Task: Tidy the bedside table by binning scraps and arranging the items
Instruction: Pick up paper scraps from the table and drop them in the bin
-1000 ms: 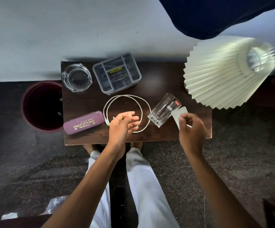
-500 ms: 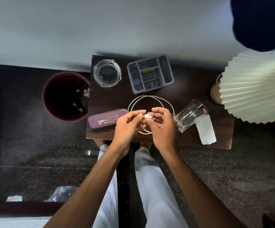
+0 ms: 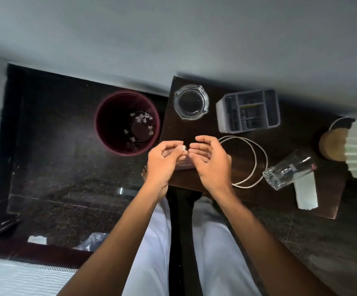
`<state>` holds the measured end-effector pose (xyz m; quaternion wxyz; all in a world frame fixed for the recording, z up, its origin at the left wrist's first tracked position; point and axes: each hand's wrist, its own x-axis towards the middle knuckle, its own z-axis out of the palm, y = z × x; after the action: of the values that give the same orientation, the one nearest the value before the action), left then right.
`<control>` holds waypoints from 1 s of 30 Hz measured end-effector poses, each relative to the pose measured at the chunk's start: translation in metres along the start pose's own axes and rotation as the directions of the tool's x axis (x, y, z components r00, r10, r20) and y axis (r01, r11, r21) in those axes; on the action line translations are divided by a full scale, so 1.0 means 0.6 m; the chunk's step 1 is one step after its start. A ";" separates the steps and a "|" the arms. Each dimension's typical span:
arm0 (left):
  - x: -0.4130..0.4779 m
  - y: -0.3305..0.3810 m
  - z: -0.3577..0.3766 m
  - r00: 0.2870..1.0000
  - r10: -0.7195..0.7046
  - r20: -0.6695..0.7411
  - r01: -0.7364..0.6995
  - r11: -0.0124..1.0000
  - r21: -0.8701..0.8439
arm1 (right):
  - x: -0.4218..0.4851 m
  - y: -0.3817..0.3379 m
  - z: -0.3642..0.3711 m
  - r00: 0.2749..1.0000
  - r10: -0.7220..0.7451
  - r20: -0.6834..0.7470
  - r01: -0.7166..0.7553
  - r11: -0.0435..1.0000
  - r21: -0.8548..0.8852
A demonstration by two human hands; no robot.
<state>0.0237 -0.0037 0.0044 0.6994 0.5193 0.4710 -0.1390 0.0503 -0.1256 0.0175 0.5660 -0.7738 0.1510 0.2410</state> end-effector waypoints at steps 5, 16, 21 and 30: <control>0.046 0.025 -0.059 0.995 -0.022 -0.097 0.013 0.995 -0.097 | 0.008 -0.011 0.040 0.999 0.030 0.019 -0.031 0.999 0.020; 0.155 0.047 -0.151 0.962 -0.161 -0.222 0.101 0.960 -0.260 | 0.021 -0.007 0.091 0.996 0.091 -0.018 -0.092 0.995 -0.026; 0.193 0.054 -0.165 0.952 -0.150 -0.266 0.101 0.977 -0.189 | 0.019 -0.008 0.094 0.995 0.096 -0.035 -0.098 0.993 -0.063; 0.213 0.063 -0.176 0.925 -0.206 -0.319 0.138 0.965 -0.223 | 0.028 -0.003 0.096 0.991 0.118 -0.055 -0.123 0.988 -0.090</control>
<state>0.0617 0.1406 -0.0776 0.6403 0.4204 0.6399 -0.0615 0.0538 -0.0694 -0.0042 0.5096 -0.7948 0.2000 0.2621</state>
